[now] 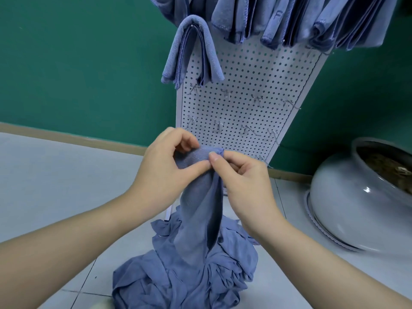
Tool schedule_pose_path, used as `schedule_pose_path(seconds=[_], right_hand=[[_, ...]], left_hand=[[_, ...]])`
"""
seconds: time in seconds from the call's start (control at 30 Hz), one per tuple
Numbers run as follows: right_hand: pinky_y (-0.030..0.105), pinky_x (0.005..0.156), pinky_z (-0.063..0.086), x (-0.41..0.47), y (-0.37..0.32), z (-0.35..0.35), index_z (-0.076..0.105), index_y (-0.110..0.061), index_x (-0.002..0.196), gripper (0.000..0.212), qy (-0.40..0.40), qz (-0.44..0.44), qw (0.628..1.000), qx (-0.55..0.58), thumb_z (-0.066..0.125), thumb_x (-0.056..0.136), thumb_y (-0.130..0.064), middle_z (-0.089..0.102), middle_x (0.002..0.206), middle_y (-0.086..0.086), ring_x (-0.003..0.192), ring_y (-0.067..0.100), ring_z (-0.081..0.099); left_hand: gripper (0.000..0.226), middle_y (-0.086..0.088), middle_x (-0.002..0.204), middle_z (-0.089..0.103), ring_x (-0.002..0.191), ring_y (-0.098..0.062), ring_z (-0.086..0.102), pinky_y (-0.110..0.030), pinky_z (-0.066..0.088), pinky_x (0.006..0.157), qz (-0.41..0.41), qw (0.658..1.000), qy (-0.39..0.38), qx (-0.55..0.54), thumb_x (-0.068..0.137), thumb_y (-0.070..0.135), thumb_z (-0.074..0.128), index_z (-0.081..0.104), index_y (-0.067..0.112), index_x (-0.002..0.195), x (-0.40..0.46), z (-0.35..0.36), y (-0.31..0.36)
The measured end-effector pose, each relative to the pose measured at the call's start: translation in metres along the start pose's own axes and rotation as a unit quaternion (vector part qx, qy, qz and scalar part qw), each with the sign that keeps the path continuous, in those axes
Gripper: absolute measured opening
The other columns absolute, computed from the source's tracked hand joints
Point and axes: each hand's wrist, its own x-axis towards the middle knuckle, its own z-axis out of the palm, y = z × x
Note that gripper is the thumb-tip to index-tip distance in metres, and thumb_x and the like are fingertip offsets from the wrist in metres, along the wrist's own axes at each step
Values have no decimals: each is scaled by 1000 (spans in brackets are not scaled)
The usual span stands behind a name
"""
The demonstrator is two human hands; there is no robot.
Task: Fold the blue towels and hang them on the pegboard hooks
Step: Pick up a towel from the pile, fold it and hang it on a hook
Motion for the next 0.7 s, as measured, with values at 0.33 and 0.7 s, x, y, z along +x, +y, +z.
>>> schedule_pose_path(seconds=[0.33, 0.7], right_hand=[[34, 71, 32, 18, -9, -23, 59, 0, 81, 35, 51, -14, 998, -34, 57, 106, -24, 44, 76, 5, 75, 16, 39], [32, 64, 29, 28, -14, -39, 54, 3, 82, 41, 110, -82, 986, -96, 51, 109, -27, 40, 71, 3, 69, 12, 35]], left_hand=[[34, 12, 105, 74, 101, -9, 68, -27, 53, 90, -25, 976, -215, -7, 88, 14, 80, 66, 30, 114, 10, -24, -14], [32, 19, 91, 65, 88, -8, 63, -19, 47, 79, 119, 975, -187, -19, 91, 18, 74, 74, 31, 121, 10, -22, 4]])
